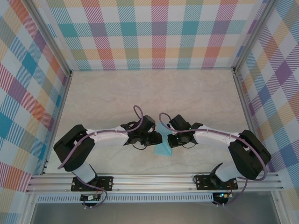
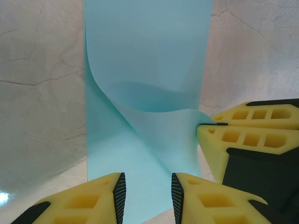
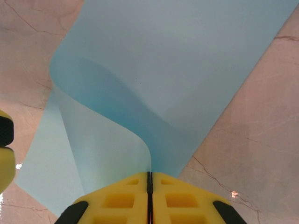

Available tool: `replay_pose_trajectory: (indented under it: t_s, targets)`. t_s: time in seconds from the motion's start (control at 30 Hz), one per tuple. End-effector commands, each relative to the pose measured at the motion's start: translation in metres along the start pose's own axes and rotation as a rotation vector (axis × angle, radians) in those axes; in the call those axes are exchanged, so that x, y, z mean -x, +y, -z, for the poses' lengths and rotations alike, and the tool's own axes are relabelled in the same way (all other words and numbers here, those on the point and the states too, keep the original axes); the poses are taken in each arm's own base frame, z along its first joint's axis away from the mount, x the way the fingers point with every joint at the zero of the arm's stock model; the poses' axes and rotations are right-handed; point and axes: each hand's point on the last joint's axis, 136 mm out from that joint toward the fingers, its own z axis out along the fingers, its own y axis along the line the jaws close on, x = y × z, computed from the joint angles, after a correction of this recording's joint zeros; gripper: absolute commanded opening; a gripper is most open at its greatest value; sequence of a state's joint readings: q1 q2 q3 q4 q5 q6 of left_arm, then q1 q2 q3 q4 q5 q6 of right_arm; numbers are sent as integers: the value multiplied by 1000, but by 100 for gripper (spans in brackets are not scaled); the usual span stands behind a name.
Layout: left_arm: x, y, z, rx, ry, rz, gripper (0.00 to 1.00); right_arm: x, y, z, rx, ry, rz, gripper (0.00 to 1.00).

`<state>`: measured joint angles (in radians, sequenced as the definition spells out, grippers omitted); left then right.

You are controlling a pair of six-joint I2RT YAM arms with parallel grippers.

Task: Fold a paper plane with a square sheet of paper (pick it up from the middle)
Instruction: Fold the triangle a second time at the center of the table.

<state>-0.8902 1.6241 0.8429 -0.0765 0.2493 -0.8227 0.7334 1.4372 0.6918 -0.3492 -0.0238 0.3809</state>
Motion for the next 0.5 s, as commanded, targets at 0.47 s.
replay_pose_trajectory:
  t_s: [0.47]
  targets:
    - [-5, -10, -2, -4, 20, -24, 34, -4, -7, -9, -33, 29, -28, 9]
